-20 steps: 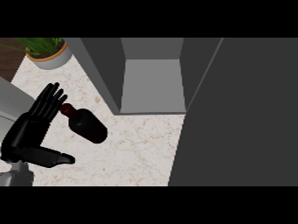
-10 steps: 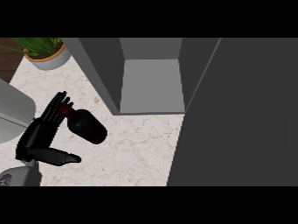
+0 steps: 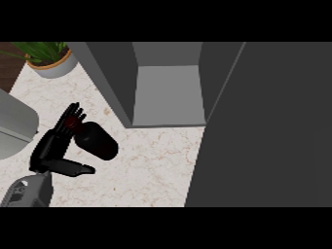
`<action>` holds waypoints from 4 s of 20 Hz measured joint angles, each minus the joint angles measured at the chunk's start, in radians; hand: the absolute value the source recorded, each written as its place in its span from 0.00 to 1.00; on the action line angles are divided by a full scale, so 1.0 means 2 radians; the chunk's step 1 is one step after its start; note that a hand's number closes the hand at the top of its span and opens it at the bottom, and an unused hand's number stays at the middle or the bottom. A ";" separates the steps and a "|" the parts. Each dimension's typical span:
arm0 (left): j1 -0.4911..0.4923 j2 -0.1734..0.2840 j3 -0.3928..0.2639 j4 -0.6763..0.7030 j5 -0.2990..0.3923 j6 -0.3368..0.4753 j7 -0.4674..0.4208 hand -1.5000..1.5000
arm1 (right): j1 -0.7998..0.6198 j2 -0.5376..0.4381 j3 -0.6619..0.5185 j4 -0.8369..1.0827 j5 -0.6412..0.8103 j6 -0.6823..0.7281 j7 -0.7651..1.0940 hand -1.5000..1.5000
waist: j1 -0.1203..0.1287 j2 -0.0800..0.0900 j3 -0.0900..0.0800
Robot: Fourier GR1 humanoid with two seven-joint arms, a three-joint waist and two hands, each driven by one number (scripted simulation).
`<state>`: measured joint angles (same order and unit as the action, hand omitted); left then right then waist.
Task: Pick up the wine, place it into the cabinet and close the cabinet
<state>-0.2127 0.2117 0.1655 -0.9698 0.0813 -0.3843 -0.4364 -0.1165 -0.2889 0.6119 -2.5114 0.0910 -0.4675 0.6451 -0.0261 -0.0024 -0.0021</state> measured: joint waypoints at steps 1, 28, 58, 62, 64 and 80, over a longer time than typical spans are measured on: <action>-0.001 0.000 0.000 0.011 -0.001 -0.004 -0.007 0.00 | 0.002 -0.002 0.000 0.000 0.000 0.000 -0.003 0.00 | 0.001 0.000 0.000; -0.090 -0.017 0.002 0.236 -0.020 -0.039 -0.127 1.00 | 0.028 -0.048 0.016 0.000 0.002 -0.028 -0.049 0.00 | 0.002 0.000 0.000; 0.067 -0.079 -0.060 -0.028 0.009 0.006 -0.098 1.00 | 0.063 -0.080 0.030 0.000 -0.002 -0.053 -0.095 0.00 | 0.012 -0.004 0.001; 0.097 -0.096 -0.099 -0.100 0.018 0.028 -0.061 1.00 | 0.064 -0.087 0.021 0.000 -0.003 -0.054 -0.097 0.00 | 0.011 -0.003 0.001; 0.106 -0.099 -0.114 -0.137 0.026 0.036 -0.032 1.00 | 0.066 -0.089 0.018 0.000 -0.004 -0.053 -0.102 0.00 | 0.011 -0.003 0.001; 0.059 -0.106 -0.221 -0.220 0.029 0.238 0.041 1.00 | 0.101 -0.108 0.011 -0.002 -0.013 -0.045 -0.142 0.00 | 0.004 -0.001 0.001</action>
<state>-0.0949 0.0005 -0.2759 -1.4088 0.1385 0.0915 -0.3552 0.0850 -0.5059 0.6329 -2.5154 0.0656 -0.5568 0.3616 -0.0184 -0.0043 -0.0005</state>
